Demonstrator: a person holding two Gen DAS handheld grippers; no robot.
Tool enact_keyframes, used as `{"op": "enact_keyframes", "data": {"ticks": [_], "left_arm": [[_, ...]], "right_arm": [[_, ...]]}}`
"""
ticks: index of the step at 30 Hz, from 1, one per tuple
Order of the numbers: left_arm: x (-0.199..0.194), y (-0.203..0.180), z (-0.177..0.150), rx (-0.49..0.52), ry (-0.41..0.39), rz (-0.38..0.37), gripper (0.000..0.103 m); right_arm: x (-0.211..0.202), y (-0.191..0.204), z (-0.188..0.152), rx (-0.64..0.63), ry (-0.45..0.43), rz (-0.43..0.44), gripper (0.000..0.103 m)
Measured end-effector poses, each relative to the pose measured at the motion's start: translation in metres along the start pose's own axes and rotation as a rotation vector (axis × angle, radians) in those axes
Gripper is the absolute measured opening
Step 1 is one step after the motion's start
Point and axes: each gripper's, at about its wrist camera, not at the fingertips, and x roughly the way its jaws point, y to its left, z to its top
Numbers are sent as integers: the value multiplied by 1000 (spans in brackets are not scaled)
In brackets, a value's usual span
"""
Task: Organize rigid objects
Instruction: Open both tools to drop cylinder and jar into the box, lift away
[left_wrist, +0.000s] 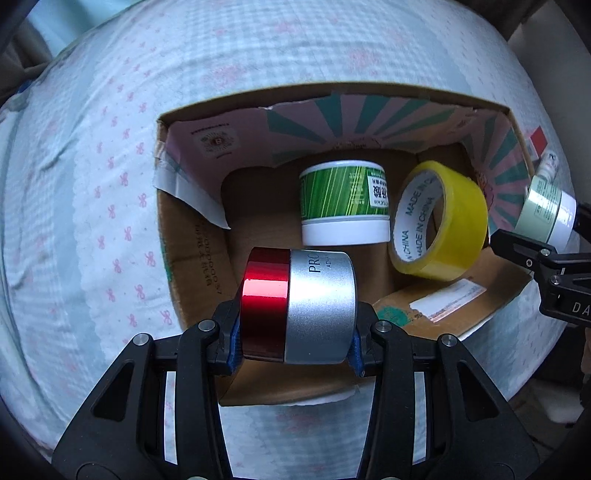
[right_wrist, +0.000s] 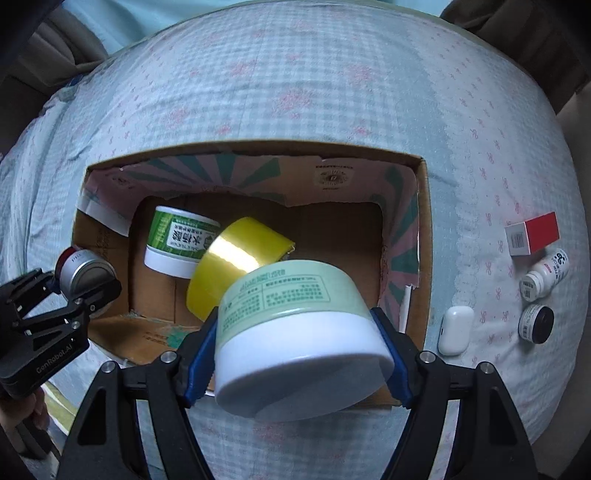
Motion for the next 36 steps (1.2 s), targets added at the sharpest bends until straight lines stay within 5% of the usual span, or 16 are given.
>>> {"op": "enact_keyframes", "data": {"ticks": [7,9,10,11,25,36], "left_arm": [[9,-14,7,150,17,29,40],[8,-20,7,209,15,23,57],[6,-22,5,228,9,16,96],[2,-22,4,238,-10,10,103],[-33,-3,-20,118,-78,-42,103],[-93,-3,-48,51,-180,-1,103]], "right_arm": [[15,-13,-2,25,11,63,72],[13,-14,-2,19,-15,69,84],[10,-14,-2,15,-30,76,100],[6,-14,-1,12,-49,84,103],[-17,-15,-7,-15,-117,53,103],[-67,-10,-28,-3,-187,-5,103]]}}
